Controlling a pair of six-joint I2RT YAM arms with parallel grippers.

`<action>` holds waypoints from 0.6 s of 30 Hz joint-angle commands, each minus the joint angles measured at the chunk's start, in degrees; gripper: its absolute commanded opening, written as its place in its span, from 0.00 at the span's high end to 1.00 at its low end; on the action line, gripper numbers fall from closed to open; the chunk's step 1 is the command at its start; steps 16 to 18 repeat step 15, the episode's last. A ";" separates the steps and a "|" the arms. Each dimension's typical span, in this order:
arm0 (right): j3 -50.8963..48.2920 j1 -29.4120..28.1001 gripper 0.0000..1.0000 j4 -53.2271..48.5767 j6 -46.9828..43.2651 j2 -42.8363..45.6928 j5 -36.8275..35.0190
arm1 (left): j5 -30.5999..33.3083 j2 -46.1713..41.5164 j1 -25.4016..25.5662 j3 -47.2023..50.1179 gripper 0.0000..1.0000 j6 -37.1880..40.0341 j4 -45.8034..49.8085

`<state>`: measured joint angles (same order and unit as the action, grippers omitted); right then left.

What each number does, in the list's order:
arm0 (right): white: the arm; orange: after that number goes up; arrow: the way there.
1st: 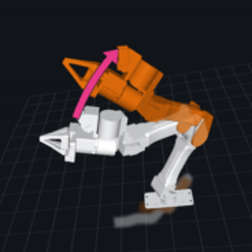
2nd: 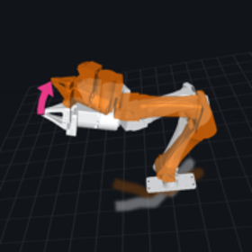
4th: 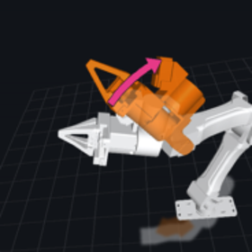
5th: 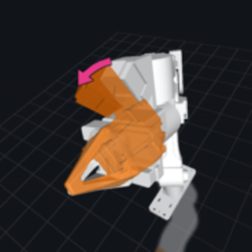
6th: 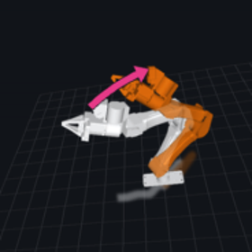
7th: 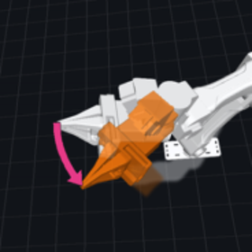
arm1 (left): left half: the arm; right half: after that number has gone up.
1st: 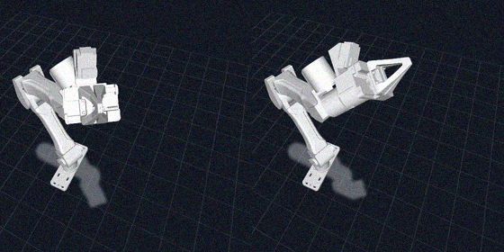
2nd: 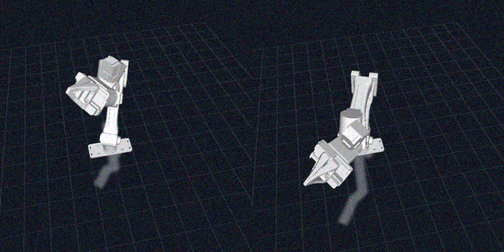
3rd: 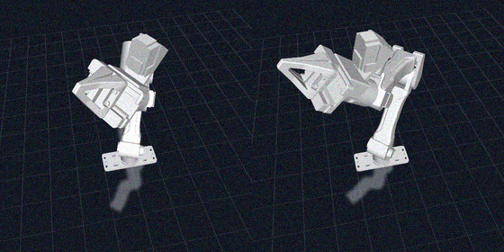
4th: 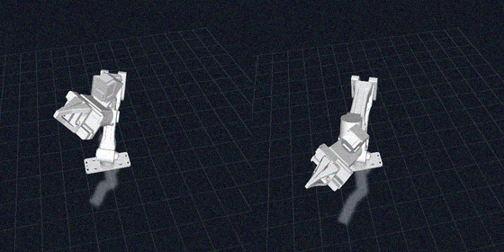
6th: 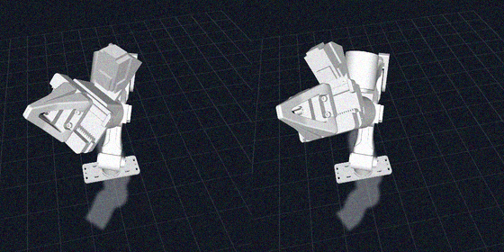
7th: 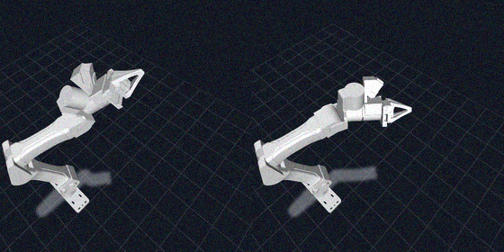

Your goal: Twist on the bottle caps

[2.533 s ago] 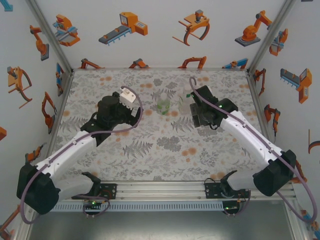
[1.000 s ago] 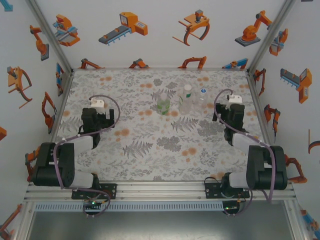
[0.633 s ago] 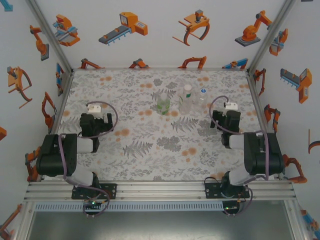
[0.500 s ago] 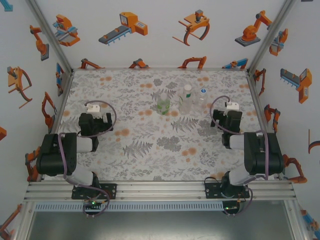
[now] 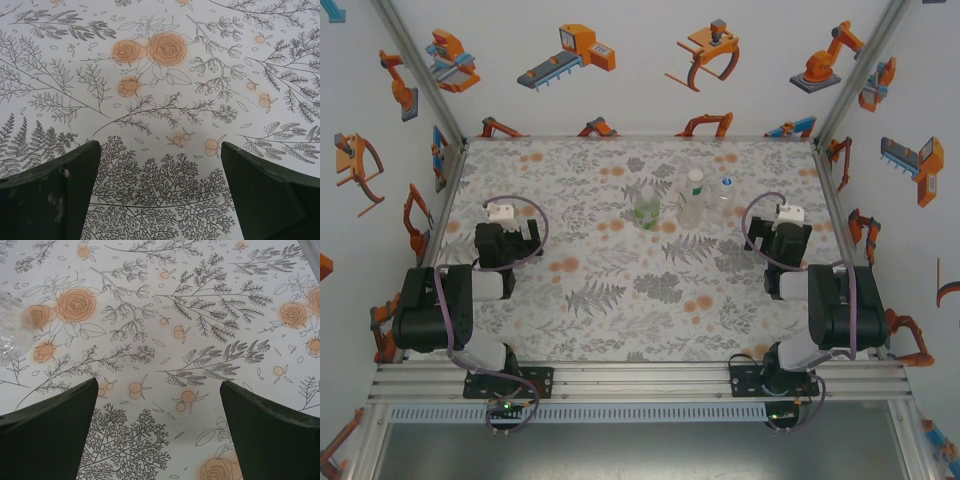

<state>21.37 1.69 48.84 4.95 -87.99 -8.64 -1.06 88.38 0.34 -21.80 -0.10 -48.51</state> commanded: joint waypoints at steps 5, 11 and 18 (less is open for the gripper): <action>-0.36 0.25 0.01 2.40 1.07 0.01 -0.94 | 0.66 -0.11 0.28 -1.32 0.03 -1.18 0.25; -0.37 0.17 0.01 2.40 1.10 0.01 -0.91 | 0.64 -0.11 0.28 -1.31 0.03 -1.18 0.22; -0.77 0.18 0.01 2.79 1.11 0.16 -1.40 | 0.61 -0.09 0.28 -1.31 0.03 -1.16 0.22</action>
